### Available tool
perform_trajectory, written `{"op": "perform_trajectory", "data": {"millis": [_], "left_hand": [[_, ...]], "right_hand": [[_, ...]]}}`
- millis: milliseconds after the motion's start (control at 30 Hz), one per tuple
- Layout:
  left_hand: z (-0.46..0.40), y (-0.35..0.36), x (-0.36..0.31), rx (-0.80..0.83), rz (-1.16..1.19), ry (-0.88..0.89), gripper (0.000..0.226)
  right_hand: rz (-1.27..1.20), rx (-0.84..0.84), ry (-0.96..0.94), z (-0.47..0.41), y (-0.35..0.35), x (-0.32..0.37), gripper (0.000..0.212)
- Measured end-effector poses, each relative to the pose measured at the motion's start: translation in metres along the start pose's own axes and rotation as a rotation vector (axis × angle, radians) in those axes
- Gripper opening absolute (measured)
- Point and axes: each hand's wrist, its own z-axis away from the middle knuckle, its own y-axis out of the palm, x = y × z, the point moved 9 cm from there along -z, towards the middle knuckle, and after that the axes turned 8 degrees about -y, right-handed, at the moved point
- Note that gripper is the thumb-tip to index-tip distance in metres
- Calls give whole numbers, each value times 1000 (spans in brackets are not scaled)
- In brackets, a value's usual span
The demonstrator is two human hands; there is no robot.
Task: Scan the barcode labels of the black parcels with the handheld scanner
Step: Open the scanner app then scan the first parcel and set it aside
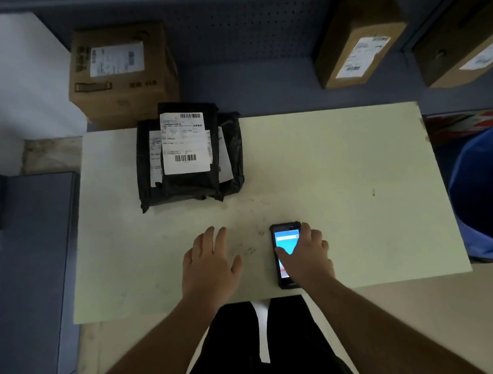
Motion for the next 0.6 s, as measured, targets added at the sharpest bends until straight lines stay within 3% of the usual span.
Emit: {"op": "perform_trajectory", "data": {"millis": [600], "left_hand": [[7, 42, 13, 69, -22, 32, 73]], "right_hand": [[-32, -53, 207, 3, 40, -25, 91]]}}
